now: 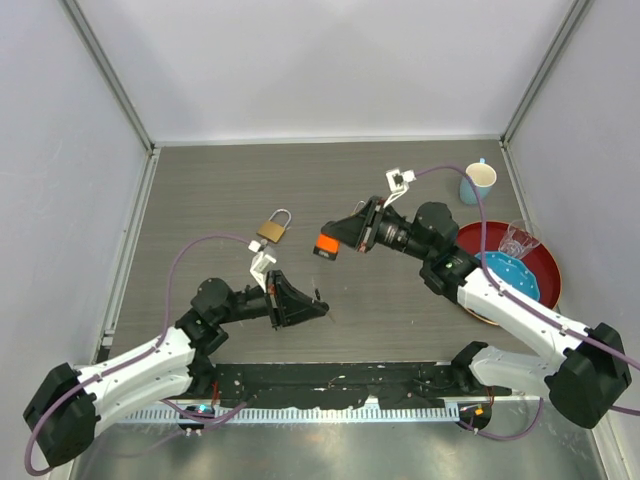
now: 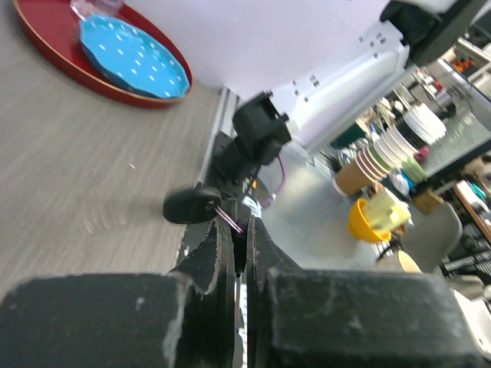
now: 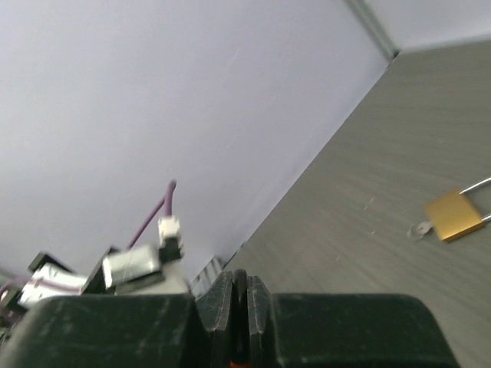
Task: Lock with the key
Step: Lock the lock, then place the lock at the center of the board.
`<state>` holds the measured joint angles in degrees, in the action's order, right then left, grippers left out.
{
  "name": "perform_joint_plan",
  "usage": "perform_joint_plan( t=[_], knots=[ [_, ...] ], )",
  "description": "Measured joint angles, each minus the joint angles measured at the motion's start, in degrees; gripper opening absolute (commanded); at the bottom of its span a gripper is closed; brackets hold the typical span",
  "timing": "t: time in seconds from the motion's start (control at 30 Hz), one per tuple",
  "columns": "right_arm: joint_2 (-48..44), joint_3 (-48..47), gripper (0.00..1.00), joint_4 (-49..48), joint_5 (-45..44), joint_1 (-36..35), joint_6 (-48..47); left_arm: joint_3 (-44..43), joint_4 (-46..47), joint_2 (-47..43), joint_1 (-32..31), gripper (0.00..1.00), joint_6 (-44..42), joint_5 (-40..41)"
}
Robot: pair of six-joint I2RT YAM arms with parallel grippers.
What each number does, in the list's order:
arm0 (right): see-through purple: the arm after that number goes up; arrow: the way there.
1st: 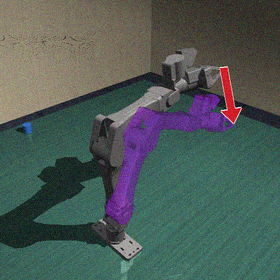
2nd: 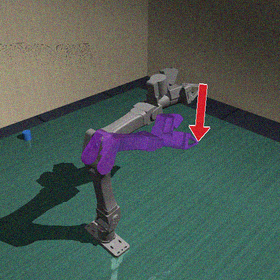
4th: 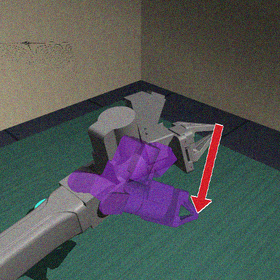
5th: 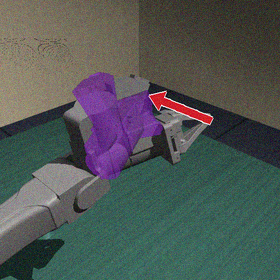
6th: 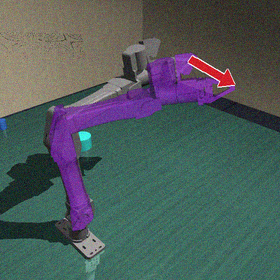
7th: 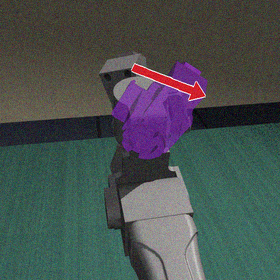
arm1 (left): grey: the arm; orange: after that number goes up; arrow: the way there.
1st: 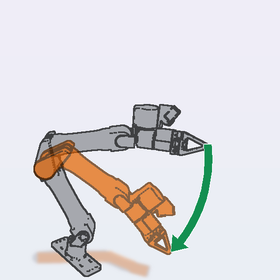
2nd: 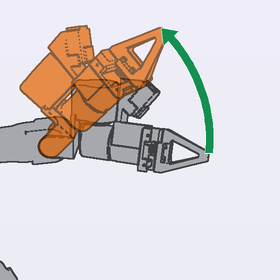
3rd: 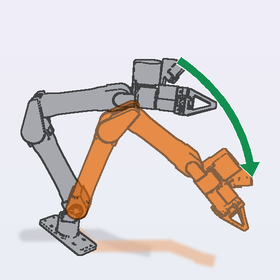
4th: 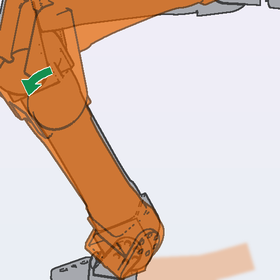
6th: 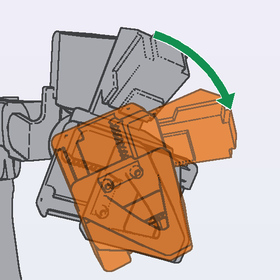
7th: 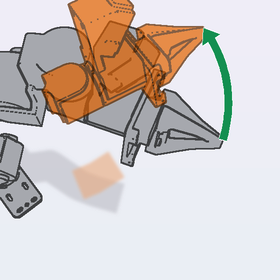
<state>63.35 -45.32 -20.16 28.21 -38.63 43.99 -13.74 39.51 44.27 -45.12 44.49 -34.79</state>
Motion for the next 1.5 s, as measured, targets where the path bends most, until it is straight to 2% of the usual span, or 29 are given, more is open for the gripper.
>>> perform_joint_plan(
  t=[0.13,0.33,0.6,1.03,1.2,1.5],
  knots=[
    [-0.76,0.0,0.02,-2.54,-4.42,2.89,0.55,0.11,-1.95,0.0,-1.22,0.0,-0.07,-2.29],
    [-0.96,0.0,0.02,-3.45,-5.07,4.39,0.61,0.15,-4.33,-1.57,-1.29,0.0,-1.07,-2.32],
    [-0.94,0.02,0.02,-0.9,-4.02,5.16,-1.44,0.04,-8.76,-2.21,-1.29,0.0,-3.39,2.54],
    [2.93,9.46,0.01,0.52,-2.8,6.29,-5.14,-8.0,-17.09,13.25,-1.09,0.0,-6.49,8.55],
    [4.7,12.83,0.02,0.37,-2.69,6.93,-5.35,-11.28,-20.15,17.62,0.61,0.0,-7.54,9.03],
    [13.84,14.82,0.01,-4.98,-1.25,7.15,-4.42,-13.9,-26.1,22.25,10.43,0.0,-8.0,9.01]
  ],
)
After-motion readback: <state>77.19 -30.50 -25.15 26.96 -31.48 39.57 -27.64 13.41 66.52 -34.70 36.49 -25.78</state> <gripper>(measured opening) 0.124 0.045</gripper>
